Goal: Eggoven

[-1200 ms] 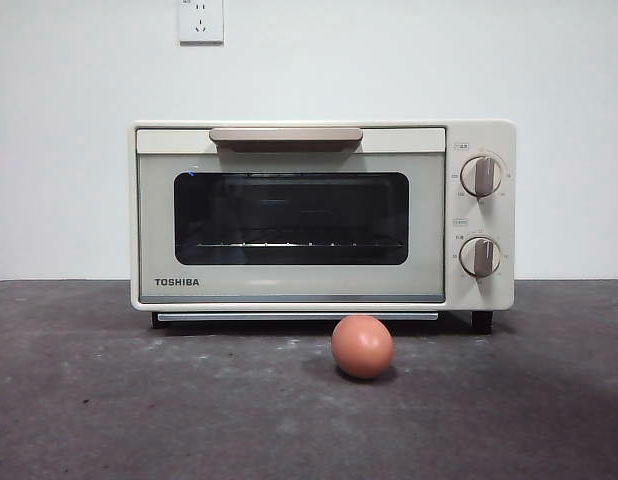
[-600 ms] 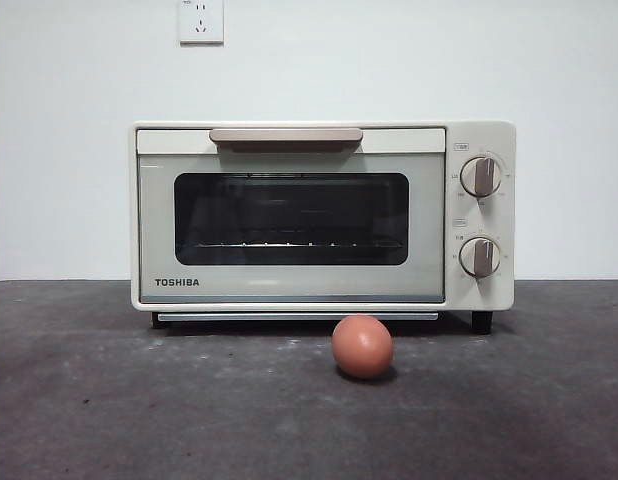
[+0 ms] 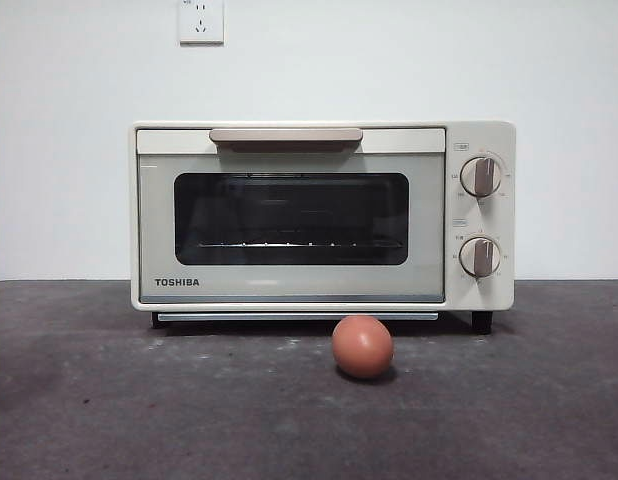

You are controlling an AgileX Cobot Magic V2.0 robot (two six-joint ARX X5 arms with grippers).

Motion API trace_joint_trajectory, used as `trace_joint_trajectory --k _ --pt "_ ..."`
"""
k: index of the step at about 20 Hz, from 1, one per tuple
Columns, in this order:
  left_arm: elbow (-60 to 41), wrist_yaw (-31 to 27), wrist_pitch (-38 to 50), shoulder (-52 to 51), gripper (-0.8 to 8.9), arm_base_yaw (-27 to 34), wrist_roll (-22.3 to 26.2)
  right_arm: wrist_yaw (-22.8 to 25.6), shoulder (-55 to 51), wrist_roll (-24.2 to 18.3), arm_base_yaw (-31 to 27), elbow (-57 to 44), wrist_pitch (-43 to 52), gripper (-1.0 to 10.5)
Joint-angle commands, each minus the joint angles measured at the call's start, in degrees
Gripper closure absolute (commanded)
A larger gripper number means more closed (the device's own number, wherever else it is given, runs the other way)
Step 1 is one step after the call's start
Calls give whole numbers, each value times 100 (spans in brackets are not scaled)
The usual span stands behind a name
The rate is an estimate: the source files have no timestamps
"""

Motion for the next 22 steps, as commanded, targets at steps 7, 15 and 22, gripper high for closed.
trace_joint_trajectory --k 7,15,22 --pt "94 24 2 24 806 -63 275 -42 319 -63 404 109 192 575" --pt "94 24 22 24 806 -63 278 -17 1246 546 1298 109 1043 575" --pt "94 24 35 24 806 -63 278 1311 2938 1327 2776 111 2813 576"
